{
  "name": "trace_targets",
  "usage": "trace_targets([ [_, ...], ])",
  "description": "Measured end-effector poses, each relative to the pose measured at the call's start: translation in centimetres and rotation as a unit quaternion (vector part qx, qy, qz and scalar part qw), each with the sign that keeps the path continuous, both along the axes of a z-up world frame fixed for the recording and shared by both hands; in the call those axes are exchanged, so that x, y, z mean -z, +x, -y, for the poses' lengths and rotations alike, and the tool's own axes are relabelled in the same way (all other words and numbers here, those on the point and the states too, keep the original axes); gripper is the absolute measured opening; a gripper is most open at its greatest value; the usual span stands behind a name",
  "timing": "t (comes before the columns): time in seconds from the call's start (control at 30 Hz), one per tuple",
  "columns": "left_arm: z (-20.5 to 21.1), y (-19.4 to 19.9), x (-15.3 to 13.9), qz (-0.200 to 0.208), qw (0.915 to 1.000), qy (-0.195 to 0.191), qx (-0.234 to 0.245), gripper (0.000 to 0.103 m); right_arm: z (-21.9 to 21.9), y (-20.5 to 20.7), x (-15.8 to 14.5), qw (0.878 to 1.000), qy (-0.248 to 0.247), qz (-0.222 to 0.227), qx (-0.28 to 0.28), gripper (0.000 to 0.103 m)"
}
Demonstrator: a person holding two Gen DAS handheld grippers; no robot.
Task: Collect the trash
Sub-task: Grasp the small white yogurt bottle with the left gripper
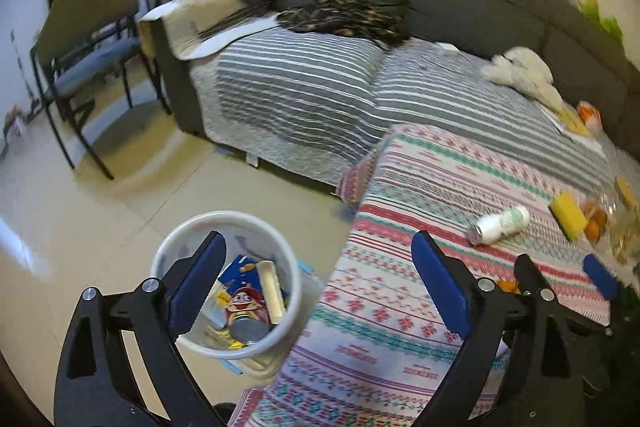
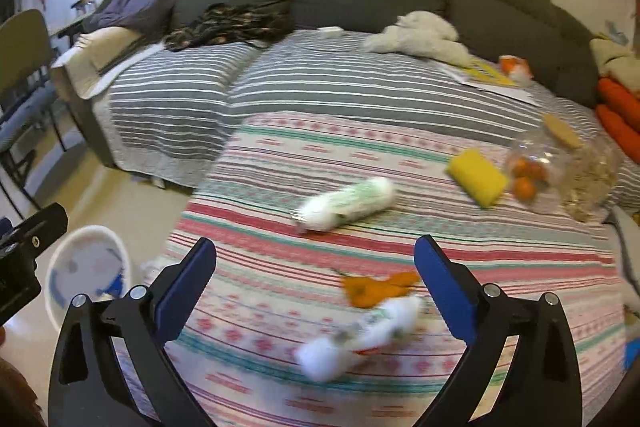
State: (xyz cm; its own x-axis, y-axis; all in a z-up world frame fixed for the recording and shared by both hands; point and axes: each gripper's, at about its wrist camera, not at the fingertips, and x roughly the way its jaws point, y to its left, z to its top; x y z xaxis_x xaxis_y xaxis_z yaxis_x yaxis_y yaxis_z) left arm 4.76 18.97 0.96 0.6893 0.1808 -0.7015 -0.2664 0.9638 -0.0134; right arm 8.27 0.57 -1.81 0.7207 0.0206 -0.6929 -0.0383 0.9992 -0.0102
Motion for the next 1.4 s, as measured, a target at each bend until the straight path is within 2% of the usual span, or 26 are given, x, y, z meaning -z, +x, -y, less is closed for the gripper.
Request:
trace_targets([
  [0.3, 6.5, 1.6, 2.1, -0.034, 0.9963, 0.027, 0.074, 0.094, 7.8, -1.2, 1.7, 0.998, -0.032, -0.010, 0.062, 0.096],
  [0.4, 8.6, 2.3, 3.0, -0.049, 0.9935, 0.026, 0.100, 0.096, 11.8, -1.0, 2.1, 0.994, -0.017, -0.028, 0.101, 0.096],
  [0.6, 13.2, 3.8, 5.8, -0.105, 0.9799, 0.012, 0.169, 0.096, 17.8, -1.4, 2.2, 0.989, 0.018, -0.049, 0.141, 0.096],
  [0.77, 17.1, 4.3, 8.5, -0.158, 0.9601, 0.017, 0.231, 0.096, 20.4, -1.4, 2.6, 0.987, 0.020, -0.063, 0.149, 0.096],
  [0.87, 19.0, 4.6, 9.8, -0.172, 0.9527, 0.035, 0.248, 0.095, 21.6, -1.3, 2.7, 0.985, 0.021, -0.070, 0.156, 0.096],
  [0.93, 20.1, 4.8, 10.5, -0.179, 0.9470, 0.042, 0.263, 0.089, 22.6, -1.2, 2.9, 0.983, 0.028, -0.077, 0.161, 0.096],
  [1.0, 21.0, 5.2, 11.2, -0.193, 0.9400, 0.039, 0.278, 0.072, 23.3, -0.9, 3.3, 0.982, 0.033, -0.086, 0.164, 0.096],
  [1.07, 21.3, 5.5, 11.8, -0.203, 0.9356, 0.034, 0.287, 0.068, 23.5, -0.6, 3.8, 0.981, 0.032, -0.095, 0.163, 0.096],
  [1.13, 21.6, 5.6, 12.4, -0.209, 0.9317, 0.034, 0.295, 0.058, 23.5, -0.2, 4.1, 0.981, 0.032, -0.102, 0.160, 0.096],
  [1.17, 21.8, 5.6, 12.6, -0.213, 0.9296, 0.036, 0.299, 0.049, 23.3, 0.0, 4.3, 0.981, 0.032, -0.105, 0.158, 0.096],
  [1.27, 21.6, 5.2, 12.6, -0.215, 0.9265, 0.042, 0.306, 0.043, 22.8, 0.4, 4.4, 0.982, 0.040, -0.111, 0.146, 0.096],
  [1.4, 20.3, 4.6, 12.0, -0.219, 0.9261, 0.021, 0.307, 0.040, 21.1, 1.0, 4.7, 0.985, 0.038, -0.118, 0.120, 0.096],
])
